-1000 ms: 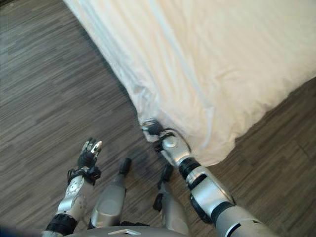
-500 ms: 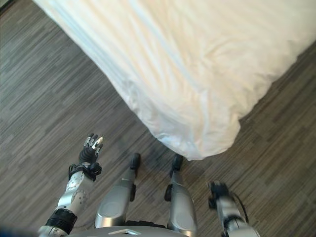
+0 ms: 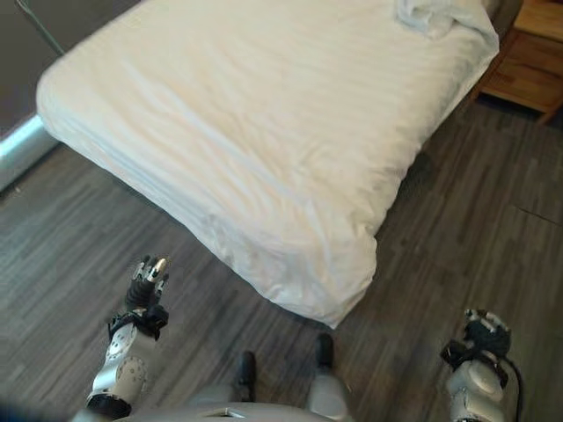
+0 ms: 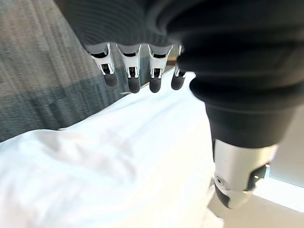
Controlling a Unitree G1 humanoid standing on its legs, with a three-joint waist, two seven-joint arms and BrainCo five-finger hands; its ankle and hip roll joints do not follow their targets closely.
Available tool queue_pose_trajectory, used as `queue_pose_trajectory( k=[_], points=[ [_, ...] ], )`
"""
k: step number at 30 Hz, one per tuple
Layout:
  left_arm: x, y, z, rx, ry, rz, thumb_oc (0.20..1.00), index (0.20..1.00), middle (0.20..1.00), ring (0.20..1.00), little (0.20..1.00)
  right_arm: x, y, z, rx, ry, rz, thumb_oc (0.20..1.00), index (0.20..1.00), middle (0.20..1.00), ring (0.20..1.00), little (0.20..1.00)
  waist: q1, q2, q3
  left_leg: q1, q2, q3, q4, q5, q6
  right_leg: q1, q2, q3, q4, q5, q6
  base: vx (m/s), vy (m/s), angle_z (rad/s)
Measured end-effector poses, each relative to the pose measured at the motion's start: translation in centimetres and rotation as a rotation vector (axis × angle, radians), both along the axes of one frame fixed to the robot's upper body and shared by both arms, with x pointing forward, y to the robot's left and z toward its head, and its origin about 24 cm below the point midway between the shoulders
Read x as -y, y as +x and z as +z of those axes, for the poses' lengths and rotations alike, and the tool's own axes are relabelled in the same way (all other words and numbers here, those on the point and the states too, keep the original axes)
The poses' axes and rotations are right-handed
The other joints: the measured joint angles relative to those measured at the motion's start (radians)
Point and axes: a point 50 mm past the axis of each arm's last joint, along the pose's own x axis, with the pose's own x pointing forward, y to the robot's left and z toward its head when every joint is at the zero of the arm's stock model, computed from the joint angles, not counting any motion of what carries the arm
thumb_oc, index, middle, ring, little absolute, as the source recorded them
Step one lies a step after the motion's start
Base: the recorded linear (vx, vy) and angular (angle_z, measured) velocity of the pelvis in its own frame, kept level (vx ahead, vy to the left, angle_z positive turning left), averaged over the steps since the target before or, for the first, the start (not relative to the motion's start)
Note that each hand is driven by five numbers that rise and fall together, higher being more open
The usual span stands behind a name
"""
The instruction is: Making the bed.
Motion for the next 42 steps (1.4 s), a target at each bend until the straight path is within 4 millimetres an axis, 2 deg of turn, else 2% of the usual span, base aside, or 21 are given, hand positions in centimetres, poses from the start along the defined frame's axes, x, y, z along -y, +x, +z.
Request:
queue_pose_trajectory(
  k=[5,8,11,15,21,23,26,28,30,31,32,33,34,35,36,37,38,39,40,41,42],
  points=[
    [1.2,0.1,-0.2,-0.003,-0.017,-0.04,1.0,1.0,1.0,1.0,1.0,-3.1,2.9,2.8,0.147,-0.052,0.125,1.0,1.0,1.0,1.0,1.0,-0.003,-0.007,-0.043,0.017,0.001,0.001,0.0,-0.005,0.0,0.017,0.001,-0.003,0.001,-0.002,-0.004,0.0,-0.001,-0.01],
    [2.0,0.0,-0.5,-0.015,-0.028,-0.075,1.0,1.0,1.0,1.0,1.0,-6.7,4.2,2.4,0.143,-0.055,0.254,1.0,1.0,1.0,1.0,1.0,-0.001,-0.034,-0.067,0.036,0.002,0.003,-0.005,-0.006,0.001,0.033,0.0,-0.002,0.001,-0.005,-0.008,0.0,0.0,0.0],
    [2.7,0.1,-0.4,-0.015,-0.009,-0.119,1.0,1.0,1.0,1.0,1.0,-9.5,5.4,2.5,0.145,-0.075,0.408,1.0,1.0,1.0,1.0,1.0,0.001,-0.035,-0.075,0.039,-0.001,0.003,-0.004,-0.005,0.003,0.036,-0.002,0.001,-0.001,-0.004,-0.008,-0.05,0.025,-0.01],
    [1.9,-0.2,-0.6,-0.025,-0.003,-0.081,1.0,1.0,1.0,1.0,1.0,-9.2,5.1,0.5,0.054,-0.043,0.389,1.0,1.0,1.0,1.0,1.0,0.017,-0.04,-0.074,0.057,-0.004,0.016,-0.001,-0.005,0.004,0.042,0.001,0.023,0.002,0.0,-0.006,0.0,0.012,-0.13],
    [-0.1,-1.5,-1.1,-0.057,0.006,0.028,1.0,1.0,1.0,1.0,1.0,-6.6,2.6,1.0,0.073,-0.052,0.263,1.0,1.0,1.0,1.0,1.0,-0.011,-0.067,-0.055,0.069,-0.014,0.046,-0.005,-0.008,0.004,0.037,0.002,0.048,0.002,0.007,0.003,-0.08,0.022,-0.14],
    [-0.4,-2.0,-1.3,-0.074,0.025,0.013,1.0,1.0,1.0,1.0,1.0,-5.7,2.7,2.4,0.153,-0.069,0.213,1.0,1.0,1.0,1.0,1.0,-0.02,-0.08,-0.028,0.053,-0.019,0.103,0.0,-0.01,0.007,-0.016,-0.001,0.082,0.006,0.021,0.007,-0.25,0.009,-0.76],
    [-0.1,0.9,0.4,-0.009,0.109,-0.091,1.0,1.0,1.0,1.0,1.0,-6.8,3.2,2.4,0.201,-0.042,0.215,1.0,1.0,1.0,1.0,1.0,-0.082,-0.096,0.043,0.015,-0.017,0.162,0.001,0.018,0.018,-0.076,-0.013,0.166,0.015,0.04,0.05,-0.2,-0.12,-0.61],
    [0.0,2.0,1.3,0.029,0.117,-0.092,1.0,1.0,1.0,1.0,1.0,-7.7,3.2,1.4,0.169,-0.011,0.24,1.0,1.0,1.0,1.0,1.0,-0.063,-0.077,0.057,0.01,0.022,0.209,0.001,0.016,0.021,-0.145,0.008,0.143,0.142,0.01,0.04,-0.17,-0.131,-0.58],
    [0.5,3.1,2.2,0.09,0.079,-0.067,1.0,1.0,1.0,1.0,1.0,-8.5,3.8,1.1,0.152,0.005,0.269,1.0,1.0,1.0,1.0,1.0,-0.038,-0.031,0.066,0.005,0.09,0.271,0.002,0.026,0.016,-0.203,-0.036,0.011,0.38,-0.068,0.017,-0.21,-0.235,-0.83],
    [1.2,3.8,2.7,0.116,0.058,-0.07,1.0,1.0,1.0,1.0,1.0,-8.7,4.1,1.2,0.158,0.011,0.274,1.0,1.0,1.0,1.0,1.0,-0.026,-0.02,0.068,0.003,0.118,0.29,0.011,0.032,0.008,-0.197,-0.08,0.004,0.474,-0.116,0.045,-0.22,-0.303,-0.54],
    [1.3,4.1,2.9,0.123,0.037,-0.061,1.0,1.0,1.0,1.0,1.0,-9.1,4.5,1.2,0.169,0.022,0.274,1.0,1.0,1.0,1.0,1.0,-0.016,-0.028,0.065,-0.001,0.12,0.288,0.041,0.033,0.008,-0.176,-0.15,0.03,0.571,-0.154,0.093,-0.14,-0.261,-0.38],
    [1.5,4.1,3.1,0.131,0.039,-0.069,1.0,1.0,1.0,1.0,1.0,-9.7,5.0,1.4,0.186,0.034,0.284,1.0,1.0,1.0,1.0,1.0,-0.005,-0.048,0.063,0.01,0.114,0.313,0.068,0.033,0.008,-0.152,-0.242,0.038,0.66,-0.176,0.108,-0.08,-0.193,-0.36],
    [1.4,3.8,3.0,0.129,0.048,-0.074,1.0,1.0,1.0,1.0,1.0,-10.4,5.4,1.5,0.196,0.043,0.307,1.0,1.0,1.0,1.0,1.0,0.004,-0.061,0.057,0.018,0.115,0.324,0.088,0.031,0.009,-0.109,-0.286,0.057,0.655,-0.177,0.113,-0.13,-0.282,-0.69],
    [0.7,3.4,3.1,0.131,0.07,-0.074,1.0,1.0,1.0,1.0,1.0,-11.4,6.3,2.2,0.223,0.038,0.363,1.0,1.0,1.0,1.0,1.0,0.025,-0.063,0.044,0.036,0.137,0.319,0.098,0.033,0.01,-0.019,-0.318,0.045,0.492,-0.096,0.076,-0.14,-0.35,-1.14],
    [-0.5,2.9,3.1,0.122,0.095,-0.045,1.0,1.0,1.0,1.0,1.0,-11.9,7.2,3.1,0.25,0.011,0.416,1.0,1.0,1.0,1.0,1.0,0.053,-0.064,0.042,0.051,0.178,0.333,0.106,0.053,0.014,0.034,-0.281,-0.014,0.376,-0.119,0.102,-0.16,-0.373,-1.34],
    [-1.2,2.4,2.8,0.112,0.096,-0.014,1.0,1.0,1.0,1.0,1.0,-11.9,7.7,3.6,0.264,-0.001,0.426,1.0,1.0,1.0,1.0,1.0,0.06,-0.062,0.042,0.03,0.217,0.343,0.152,0.09,0.026,0.041,-0.247,-0.047,0.328,-0.142,0.078,-0.15,-0.526,-1.1],
    [-1.4,1.8,2.3,0.09,0.089,0.0,1.0,1.0,1.0,1.0,1.0,-11.5,8.2,4.2,0.272,-0.028,0.435,1.0,1.0,1.0,1.0,1.0,0.044,-0.069,0.046,-0.043,0.261,0.335,0.232,0.097,0.004,0.036,-0.214,-0.057,0.311,-0.145,0.047,-0.15,-0.608,-0.63],
    [-1.2,1.3,1.8,0.069,0.076,0.002,1.0,1.0,1.0,1.0,1.0,-10.7,7.9,4.4,0.251,-0.063,0.442,1.0,1.0,1.0,1.0,1.0,0.032,-0.068,0.043,-0.049,0.246,0.331,0.182,0.066,-0.043,0.03,-0.196,-0.058,0.312,-0.138,0.03,-0.13,-0.798,-0.38],
    [-0.8,0.5,1.0,0.049,0.046,0.013,1.0,1.0,1.0,1.0,1.0,-9.2,7.2,4.2,0.199,-0.113,0.437,1.0,1.0,1.0,1.0,1.0,0.024,-0.042,0.028,-0.037,0.215,0.33,0.109,0.172,0.007,0.028,-0.147,-0.063,0.311,-0.13,0.017,-0.11,-0.692,-0.17],
    [-0.6,0.2,0.6,0.045,0.02,0.043,1.0,1.0,1.0,1.0,1.0,-7.8,5.7,3.3,0.132,-0.13,0.413,1.0,1.0,1.0,1.0,1.0,-0.006,-0.024,0.012,-0.046,0.258,0.386,0.125,0.226,0.019,0.035,-0.102,-0.079,0.34,-0.141,-0.001,-0.09,-0.597,0.12],
    [-1.1,-0.2,0.0,0.032,-0.03,0.109,1.0,1.0,1.0,1.0,1.0,-7.0,2.9,1.1,0.049,-0.08,0.355,1.0,1.0,1.0,1.0,1.0,0.008,-0.077,0.001,-0.068,0.321,0.348,0.149,0.346,-0.014,-0.006,-0.033,-0.113,0.39,-0.235,-0.067,-0.1,-0.34,-0.08]
  ],
)
